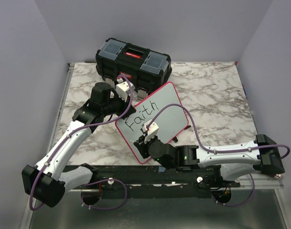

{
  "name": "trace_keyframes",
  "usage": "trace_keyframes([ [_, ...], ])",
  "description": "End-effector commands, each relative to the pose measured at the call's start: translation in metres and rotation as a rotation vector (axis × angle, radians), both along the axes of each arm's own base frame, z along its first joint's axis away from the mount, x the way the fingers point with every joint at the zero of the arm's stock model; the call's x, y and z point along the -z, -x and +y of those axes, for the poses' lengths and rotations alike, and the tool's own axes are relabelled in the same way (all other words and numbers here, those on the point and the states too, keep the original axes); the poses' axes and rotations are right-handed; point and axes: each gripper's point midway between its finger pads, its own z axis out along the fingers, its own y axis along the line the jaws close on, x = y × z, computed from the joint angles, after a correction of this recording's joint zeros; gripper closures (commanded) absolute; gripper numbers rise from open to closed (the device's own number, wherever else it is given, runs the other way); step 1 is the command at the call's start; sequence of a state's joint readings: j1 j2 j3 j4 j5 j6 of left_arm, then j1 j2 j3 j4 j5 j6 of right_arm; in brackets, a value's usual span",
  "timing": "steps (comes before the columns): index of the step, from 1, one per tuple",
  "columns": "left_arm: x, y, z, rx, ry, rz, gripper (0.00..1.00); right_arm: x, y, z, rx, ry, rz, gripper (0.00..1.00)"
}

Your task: Write a sentence on the whiteboard

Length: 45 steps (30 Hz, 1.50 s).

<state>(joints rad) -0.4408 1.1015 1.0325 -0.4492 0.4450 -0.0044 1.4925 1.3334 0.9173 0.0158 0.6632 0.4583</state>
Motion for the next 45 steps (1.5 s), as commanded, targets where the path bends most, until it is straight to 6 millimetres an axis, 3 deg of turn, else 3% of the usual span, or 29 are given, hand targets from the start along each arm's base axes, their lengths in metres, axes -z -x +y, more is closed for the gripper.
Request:
trace_keyframes([
  [1, -0.005, -0.01, 0.006, -0.021, -0.031, -0.084, 1.0, -0.016, -0.008, 0.008, 0.044, -0.035, -0.044, 0.99],
  [10, -0.006, -0.01, 0.006, -0.02, -0.028, -0.085, 1.0, -0.002, -0.009, 0.012, 0.052, -0.011, -0.036, 0.99],
  [26, -0.005, -0.009, 0.006, -0.019, -0.03, -0.082, 1.0, -0.005, -0.025, -0.004, 0.17, 0.028, -0.079, 1.0],
  [33, -0.005, -0.01, 0.006, -0.021, -0.031, -0.084, 1.0, 0.007, -0.017, 0.001, 0.118, 0.042, -0.042, 0.99],
  [45, -0.005, -0.01, 0.006, -0.022, -0.032, -0.085, 1.0, 0.051, 0.002, -0.006, 0.036, 0.138, 0.057, 0.99],
])
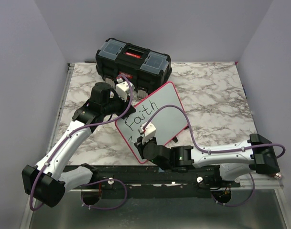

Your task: Write a sentence on the whiteboard

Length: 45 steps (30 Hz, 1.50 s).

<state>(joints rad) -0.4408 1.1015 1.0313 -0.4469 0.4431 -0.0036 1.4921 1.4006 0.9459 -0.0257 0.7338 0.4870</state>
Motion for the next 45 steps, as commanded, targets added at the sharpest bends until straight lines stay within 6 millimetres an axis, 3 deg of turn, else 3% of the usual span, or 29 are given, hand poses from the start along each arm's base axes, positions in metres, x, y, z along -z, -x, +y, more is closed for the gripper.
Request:
trace_keyframes([
  [1, -0.006, -0.01, 0.006, -0.02, -0.031, -0.083, 1.0, 0.037, 0.013, -0.006, -0.036, 0.078, 0.076, 0.99],
  [7, -0.005, -0.009, 0.006, -0.02, -0.031, -0.082, 1.0, 0.048, 0.014, -0.019, -0.013, 0.093, 0.101, 0.99],
  [17, -0.006, -0.009, 0.006, -0.019, -0.031, -0.082, 1.0, 0.027, 0.001, -0.024, 0.056, 0.084, 0.041, 0.99],
  [26, -0.006, -0.01, 0.006, -0.018, -0.033, -0.083, 1.0, -0.009, -0.007, -0.016, 0.051, 0.077, -0.03, 0.99],
  [35, -0.006, -0.009, 0.006, -0.016, -0.032, -0.082, 1.0, -0.057, 0.003, 0.0, -0.041, -0.103, -0.042, 0.99],
  [39, -0.006, -0.009, 0.006, -0.017, -0.031, -0.084, 1.0, -0.063, 0.004, 0.014, -0.074, -0.123, -0.054, 0.99],
  [45, -0.006, -0.008, 0.006, -0.016, -0.031, -0.085, 1.0, -0.053, 0.0, 0.026, -0.05, -0.088, -0.065, 0.99],
])
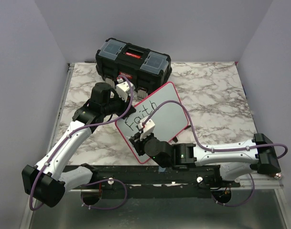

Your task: Write a sentence on the whiteboard

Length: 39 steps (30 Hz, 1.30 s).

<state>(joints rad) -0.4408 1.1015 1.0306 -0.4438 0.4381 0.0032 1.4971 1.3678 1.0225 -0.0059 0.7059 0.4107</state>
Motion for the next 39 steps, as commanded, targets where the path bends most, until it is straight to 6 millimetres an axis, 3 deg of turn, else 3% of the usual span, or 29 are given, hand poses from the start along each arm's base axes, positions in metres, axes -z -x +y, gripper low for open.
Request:
trace_keyframes([
  [1, -0.007, -0.007, 0.006, -0.015, -0.026, -0.077, 1.0, -0.001, -0.005, 0.014, 0.017, -0.002, -0.02, 0.99],
  [15, -0.008, -0.007, 0.006, -0.016, -0.025, -0.081, 1.0, 0.033, -0.021, -0.012, 0.155, 0.09, -0.018, 0.99],
  [23, -0.008, -0.007, 0.006, -0.018, -0.025, -0.081, 1.0, 0.017, -0.018, -0.013, 0.14, 0.049, 0.004, 0.99],
  [28, -0.008, -0.007, 0.006, -0.017, -0.025, -0.082, 1.0, 0.005, -0.017, -0.028, 0.152, -0.007, 0.006, 0.99],
  [33, -0.009, -0.007, 0.006, -0.015, -0.023, -0.084, 1.0, 0.01, -0.02, -0.043, 0.188, -0.013, 0.005, 0.99],
  [39, -0.007, -0.007, 0.005, -0.015, -0.025, -0.08, 1.0, 0.024, -0.02, -0.032, 0.164, 0.015, 0.025, 0.99],
])
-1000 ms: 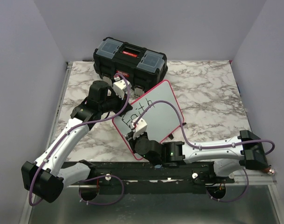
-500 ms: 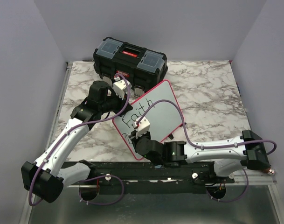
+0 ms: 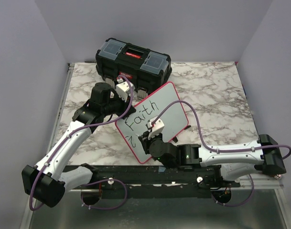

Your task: Write a sentence on the whiteboard

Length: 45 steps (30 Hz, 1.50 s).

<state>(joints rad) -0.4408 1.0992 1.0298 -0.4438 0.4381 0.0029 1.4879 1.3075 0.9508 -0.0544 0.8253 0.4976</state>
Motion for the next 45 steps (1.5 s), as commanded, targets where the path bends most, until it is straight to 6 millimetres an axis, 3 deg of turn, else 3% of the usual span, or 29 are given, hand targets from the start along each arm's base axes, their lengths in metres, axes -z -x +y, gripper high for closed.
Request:
trace_keyframes([
  [1, -0.007, -0.007, 0.005, -0.015, -0.027, -0.079, 1.0, 0.014, -0.006, 0.004, 0.017, 0.022, 0.016, 0.99],
  [19, -0.006, -0.008, 0.005, -0.016, -0.031, -0.078, 1.0, 0.039, -0.007, 0.012, -0.03, 0.057, 0.059, 0.99],
  [33, -0.006, -0.009, 0.005, -0.017, -0.031, -0.078, 1.0, 0.084, 0.008, -0.008, -0.043, 0.098, 0.169, 0.99],
  [39, -0.007, -0.008, 0.006, -0.019, -0.031, -0.079, 1.0, 0.082, 0.008, -0.008, -0.041, 0.098, 0.169, 0.99],
  [45, -0.006, -0.008, 0.006, -0.017, -0.032, -0.078, 1.0, 0.063, 0.002, 0.0, -0.034, 0.082, 0.132, 0.99],
])
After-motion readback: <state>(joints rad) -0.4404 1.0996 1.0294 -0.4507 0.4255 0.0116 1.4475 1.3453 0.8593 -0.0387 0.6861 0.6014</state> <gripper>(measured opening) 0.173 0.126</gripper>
